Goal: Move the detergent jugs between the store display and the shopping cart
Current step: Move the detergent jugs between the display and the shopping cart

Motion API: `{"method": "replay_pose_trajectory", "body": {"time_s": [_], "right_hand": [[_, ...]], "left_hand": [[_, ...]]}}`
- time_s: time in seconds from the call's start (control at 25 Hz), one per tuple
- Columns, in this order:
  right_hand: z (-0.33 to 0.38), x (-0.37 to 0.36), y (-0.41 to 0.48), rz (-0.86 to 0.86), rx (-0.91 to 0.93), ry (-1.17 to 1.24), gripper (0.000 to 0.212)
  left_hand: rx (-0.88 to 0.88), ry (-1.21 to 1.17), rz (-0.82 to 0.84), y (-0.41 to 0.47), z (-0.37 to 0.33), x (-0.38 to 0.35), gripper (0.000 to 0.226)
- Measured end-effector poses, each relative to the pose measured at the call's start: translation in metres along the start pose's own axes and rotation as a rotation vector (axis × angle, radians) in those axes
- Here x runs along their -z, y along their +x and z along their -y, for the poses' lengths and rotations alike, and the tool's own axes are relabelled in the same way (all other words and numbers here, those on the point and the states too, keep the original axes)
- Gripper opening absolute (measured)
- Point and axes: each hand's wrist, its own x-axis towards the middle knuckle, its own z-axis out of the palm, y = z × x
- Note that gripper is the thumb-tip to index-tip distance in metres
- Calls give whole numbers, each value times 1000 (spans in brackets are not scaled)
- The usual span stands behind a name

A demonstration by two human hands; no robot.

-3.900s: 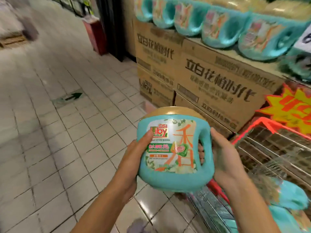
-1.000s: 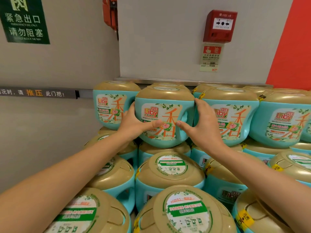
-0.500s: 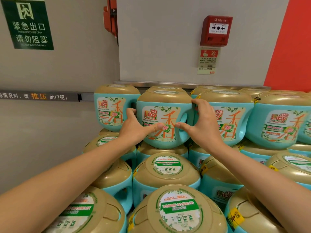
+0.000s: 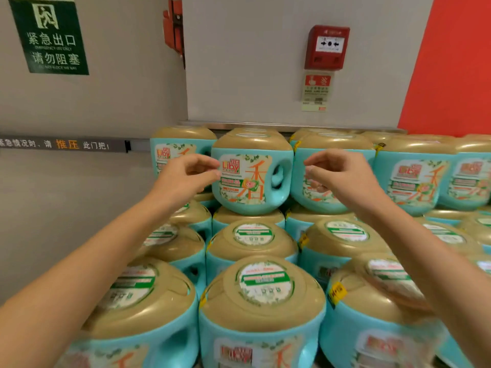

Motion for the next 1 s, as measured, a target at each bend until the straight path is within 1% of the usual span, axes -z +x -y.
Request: {"method": "replay_pose_trajectory", "body": {"time_s": [0.08,0.2,0.32,0.44,0.6,0.76,0.88,1.0], "right_hand": [[10,22,-48,-4,-1,132,13],[16,52,-143,-111,-68,263,10],[13,70,-243,-285,-246,277,12],[10,81,-342,-404,-444,239,12],[11,106,-461,-508,-674,225,9],[6,139,-571,-663,-894,204,9],[-5,176,-652,-802,-1043,180,7],[-15,229,-720,-876,-1151,144,7]], "left_hand": [[-38,-169,84,-37,-19,6,14],[-30,-342,152,-106,-31,5,15],[48,-386,276,-180,-29,-11,23],[159,-438,410,-250,-23,-38,16],[299,-419,593,-338,-16,-89,18],[411,-324,785,-420,-16,-149,15],[476,-278,878,-477,-24,-202,14],[541,-227,957,-534,-42,-263,14]]}}
